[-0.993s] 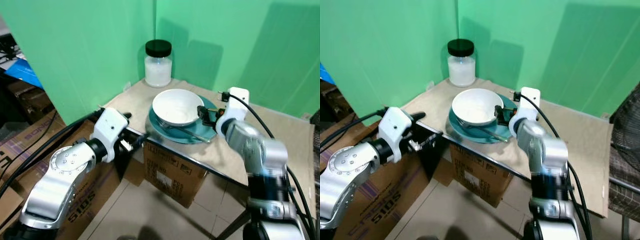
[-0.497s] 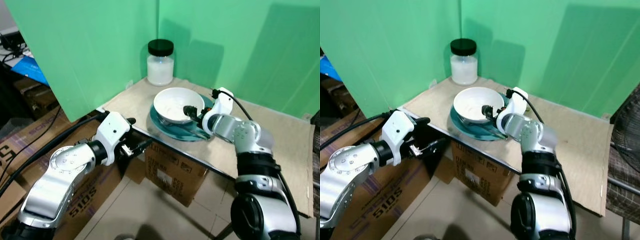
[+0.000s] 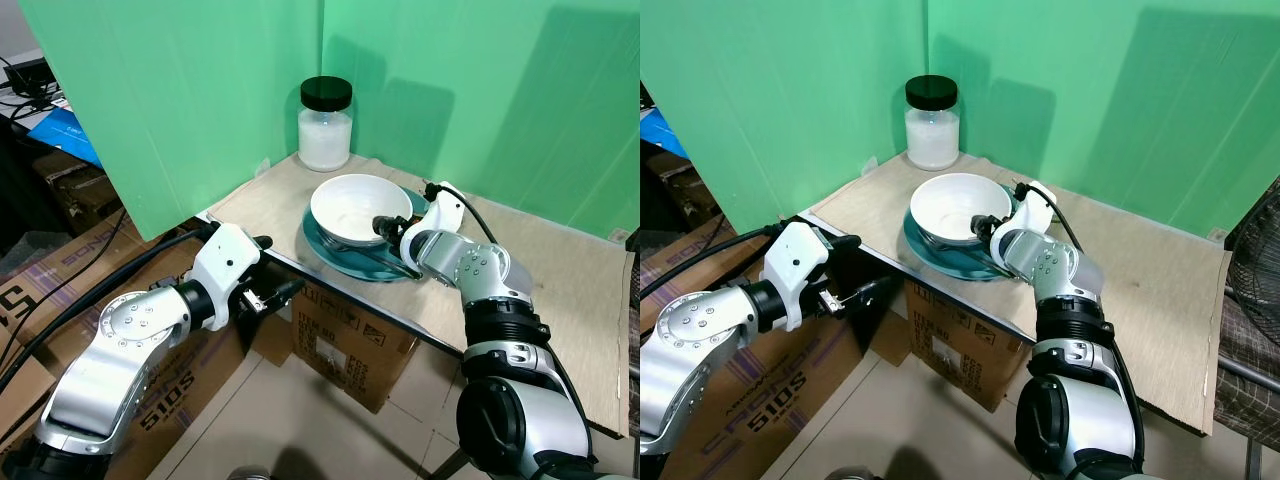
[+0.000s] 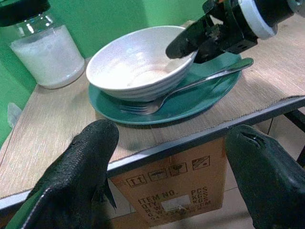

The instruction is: Setting the table

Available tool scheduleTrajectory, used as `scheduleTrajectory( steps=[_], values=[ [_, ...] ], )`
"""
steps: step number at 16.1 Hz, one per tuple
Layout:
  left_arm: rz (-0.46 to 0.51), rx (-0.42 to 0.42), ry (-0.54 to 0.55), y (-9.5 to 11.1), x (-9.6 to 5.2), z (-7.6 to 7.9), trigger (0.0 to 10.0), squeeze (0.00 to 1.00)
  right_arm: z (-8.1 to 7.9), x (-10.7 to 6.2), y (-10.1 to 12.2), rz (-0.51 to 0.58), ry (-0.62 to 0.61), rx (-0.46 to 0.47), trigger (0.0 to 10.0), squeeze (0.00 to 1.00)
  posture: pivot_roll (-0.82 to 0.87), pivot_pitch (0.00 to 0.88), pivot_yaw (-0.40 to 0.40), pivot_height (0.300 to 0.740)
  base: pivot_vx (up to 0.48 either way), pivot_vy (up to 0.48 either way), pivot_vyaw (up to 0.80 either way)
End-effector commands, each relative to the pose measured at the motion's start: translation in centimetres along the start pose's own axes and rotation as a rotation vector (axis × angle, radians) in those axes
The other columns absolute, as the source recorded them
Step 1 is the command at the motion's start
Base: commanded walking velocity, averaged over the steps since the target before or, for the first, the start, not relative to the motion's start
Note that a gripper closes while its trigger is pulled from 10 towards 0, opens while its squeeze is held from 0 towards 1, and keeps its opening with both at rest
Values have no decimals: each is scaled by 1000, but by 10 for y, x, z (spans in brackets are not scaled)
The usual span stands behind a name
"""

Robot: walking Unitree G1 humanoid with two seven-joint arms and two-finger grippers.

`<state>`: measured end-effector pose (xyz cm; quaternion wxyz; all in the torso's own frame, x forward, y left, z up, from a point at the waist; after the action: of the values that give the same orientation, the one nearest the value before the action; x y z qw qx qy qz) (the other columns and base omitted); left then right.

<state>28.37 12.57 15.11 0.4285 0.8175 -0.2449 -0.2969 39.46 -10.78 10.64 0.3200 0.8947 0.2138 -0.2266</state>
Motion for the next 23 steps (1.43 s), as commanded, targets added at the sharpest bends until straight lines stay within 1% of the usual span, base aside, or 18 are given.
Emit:
scheduleTrajectory(
  steps=[1,12,15,16,17,18,19,20,21,22,23],
  values=[
    [-1,19,-9,2,2,-2,10000,0,-10,-1,6,17,17,2,0,0,201,0,-10,740,0,0,0],
    [-4,28,-6,1,3,-3,10000,0,-10,2,8,21,20,4,0,0,201,0,-14,740,0,0,0],
    [-4,35,6,1,4,-6,10000,0,-17,1,13,36,57,49,0,0,204,0,-11,740,0,0,0],
    [-5,37,12,1,4,-8,10000,0,-24,-1,18,56,92,77,0,0,205,0,-10,740,0,0,0],
    [-5,39,20,1,3,-9,10000,0,-32,-5,25,89,133,72,0,0,205,0,-7,740,0,0,0],
    [-5,39,20,1,3,-9,10000,0,-32,-5,25,89,133,72,0,0,205,0,-7,740,0,0,0],
    [-7,40,31,0,3,-11,10000,0,-41,-12,32,128,181,68,0,0,200,0,-3,740,0,0,0],
    [-7,40,31,0,3,-11,10000,0,-41,-12,32,128,181,68,0,0,200,0,-3,740,0,0,0],
    [-5,42,46,0,4,-13,10000,0,-49,-25,46,201,247,53,0,0,197,0,-1,740,0,0,0],
    [2,42,71,2,4,-16,10000,0,-51,-39,59,288,288,6,0,0,197,0,-3,740,0,0,0],
    [7,40,94,2,4,-19,10000,0,-50,-50,69,364,303,-55,0,0,193,0,-1,740,0,0,0]
  ],
)
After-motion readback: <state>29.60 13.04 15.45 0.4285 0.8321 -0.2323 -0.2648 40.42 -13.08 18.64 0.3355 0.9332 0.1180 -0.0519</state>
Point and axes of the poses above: a point about 5 cm out from each wrist's last joint towards the gripper, its own x axis pointing out of the wrist towards the gripper, its own y axis along the axis of the wrist's last joint, z = x × y, the point moved 4 cm from there along x, pointing out of the wrist towards the gripper, and after that the axes turned 13 degrees about x, right-handed, at the moved point
